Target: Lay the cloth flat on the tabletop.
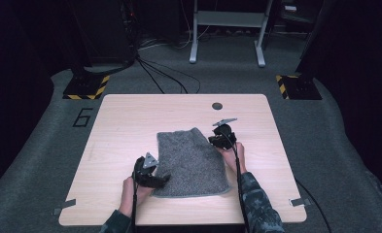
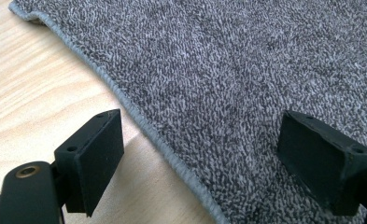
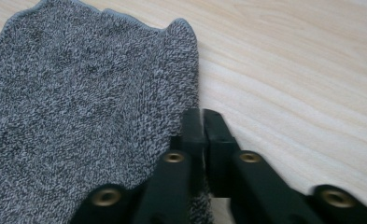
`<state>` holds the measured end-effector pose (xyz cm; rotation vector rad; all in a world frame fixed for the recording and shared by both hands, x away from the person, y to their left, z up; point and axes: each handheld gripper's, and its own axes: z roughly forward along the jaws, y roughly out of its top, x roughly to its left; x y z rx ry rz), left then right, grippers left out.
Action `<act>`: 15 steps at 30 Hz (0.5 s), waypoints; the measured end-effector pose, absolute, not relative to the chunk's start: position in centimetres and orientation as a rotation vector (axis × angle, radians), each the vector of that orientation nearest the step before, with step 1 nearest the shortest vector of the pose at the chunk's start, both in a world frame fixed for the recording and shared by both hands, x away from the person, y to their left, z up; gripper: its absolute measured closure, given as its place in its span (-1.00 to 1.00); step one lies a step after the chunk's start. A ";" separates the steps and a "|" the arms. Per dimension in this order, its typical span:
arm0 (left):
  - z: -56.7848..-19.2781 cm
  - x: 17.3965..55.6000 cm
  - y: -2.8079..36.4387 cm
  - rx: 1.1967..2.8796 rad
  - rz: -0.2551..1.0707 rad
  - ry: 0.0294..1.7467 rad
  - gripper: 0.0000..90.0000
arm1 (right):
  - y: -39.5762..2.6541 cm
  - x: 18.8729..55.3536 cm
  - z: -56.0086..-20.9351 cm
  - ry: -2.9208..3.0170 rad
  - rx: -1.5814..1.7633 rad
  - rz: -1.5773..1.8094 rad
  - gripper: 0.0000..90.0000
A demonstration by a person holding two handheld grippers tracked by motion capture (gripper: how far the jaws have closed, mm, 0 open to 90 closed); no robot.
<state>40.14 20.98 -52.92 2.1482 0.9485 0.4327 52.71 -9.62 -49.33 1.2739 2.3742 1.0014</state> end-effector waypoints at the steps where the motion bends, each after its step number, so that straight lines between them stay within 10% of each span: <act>1: -52.9 40.1 21.0 2.148 0.434 0.949 -0.68 | -9.5 52.8 -49.5 2.388 1.295 1.015 0.72; 7: -52.9 40.1 21.0 2.147 0.431 0.949 -0.68 | -9.2 53.5 -50.8 2.414 1.356 0.972 0.22; 15: -52.9 40.1 21.0 2.147 0.432 0.949 -0.68 | -7.8 52.7 -50.6 2.435 1.271 0.891 0.41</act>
